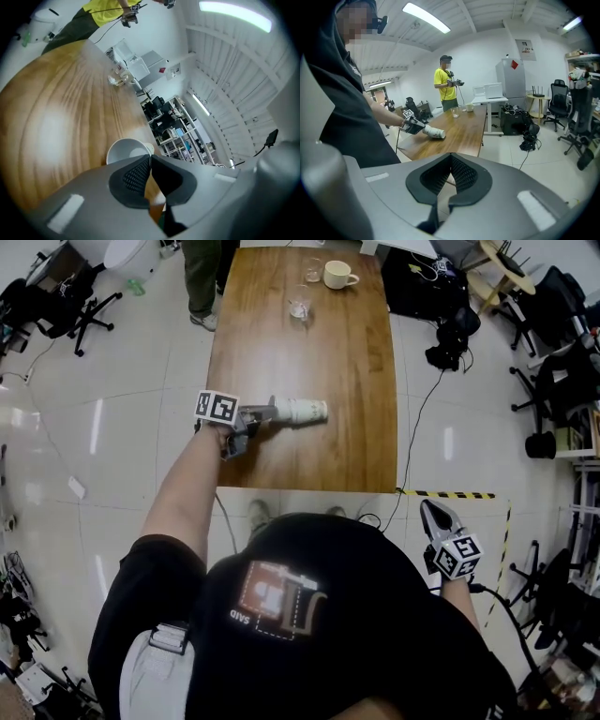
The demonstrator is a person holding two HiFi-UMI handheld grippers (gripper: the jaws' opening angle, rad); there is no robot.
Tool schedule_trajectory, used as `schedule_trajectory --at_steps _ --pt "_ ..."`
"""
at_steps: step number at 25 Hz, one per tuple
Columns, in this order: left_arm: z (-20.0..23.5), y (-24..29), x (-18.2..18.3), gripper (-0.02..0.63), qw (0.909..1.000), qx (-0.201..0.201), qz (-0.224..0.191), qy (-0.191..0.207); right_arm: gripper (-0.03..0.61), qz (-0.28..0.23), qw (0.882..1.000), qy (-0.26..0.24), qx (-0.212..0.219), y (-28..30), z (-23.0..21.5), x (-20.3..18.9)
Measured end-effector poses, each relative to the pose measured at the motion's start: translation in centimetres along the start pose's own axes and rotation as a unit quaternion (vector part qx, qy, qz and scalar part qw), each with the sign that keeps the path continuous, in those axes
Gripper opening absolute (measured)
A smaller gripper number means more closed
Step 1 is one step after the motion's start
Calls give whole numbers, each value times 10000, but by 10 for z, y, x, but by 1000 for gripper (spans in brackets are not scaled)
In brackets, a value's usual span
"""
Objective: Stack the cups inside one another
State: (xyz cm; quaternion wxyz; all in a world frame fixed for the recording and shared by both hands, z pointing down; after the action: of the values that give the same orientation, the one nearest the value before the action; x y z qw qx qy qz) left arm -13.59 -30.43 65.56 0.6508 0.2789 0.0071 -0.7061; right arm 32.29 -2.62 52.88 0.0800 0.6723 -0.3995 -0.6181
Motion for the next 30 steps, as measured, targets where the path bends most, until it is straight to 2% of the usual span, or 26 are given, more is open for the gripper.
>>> schedule_trajectory --at_steps 6,18,20,21,22,23,24,25,26,28,30 --pt "-3 25 -23 12 9980 -141 -465 -402 14 75 10000 -31 -4 -3 2 -3" --pt "-17 79 -40 12 9910 -545 -848 -876 14 169 9998 -17 -127 -18 1 -13" --pt "-24 87 -40 12 9931 -584 -770 -659 14 192 9997 -16 -141 -19 0 -14" --pt "-30 92 -40 12 9961 -530 -621 -332 14 205 9997 -24 -144 -20 0 -14" --pt "-38 96 -40 12 9983 -420 -363 160 14 216 9997 -35 -147 -20 0 -14" --pt "-48 101 -40 12 9965 -260 7 795 15 226 9996 -50 -149 -20 -1 -14" --pt "-59 105 -39 12 9873 -84 456 1520 14 235 9996 -65 -148 -19 -1 -14" --pt "-72 108 -38 12 9698 57 922 2256 14 243 9996 -80 -142 -18 -2 -15" --pt "-86 111 -37 12 9464 147 1340 2935 15 251 9996 -97 -132 -16 -2 -15" --pt "-115 113 -32 11 8922 271 1950 4064 15 274 9995 -149 -88 -11 0 -15" --pt "-140 115 -33 11 8304 394 2421 5003 14 279 9993 -228 -21 -6 4 -13"
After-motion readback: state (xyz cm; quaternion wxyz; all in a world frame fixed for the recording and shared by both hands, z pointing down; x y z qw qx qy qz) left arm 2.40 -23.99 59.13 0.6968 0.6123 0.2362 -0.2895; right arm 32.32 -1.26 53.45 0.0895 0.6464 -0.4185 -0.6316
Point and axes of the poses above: the fingertips, and each gripper's own axes: y forward along the fingers, z to its left, x out of its top, the point moved 8 cm from there along -y, backward along the fingers
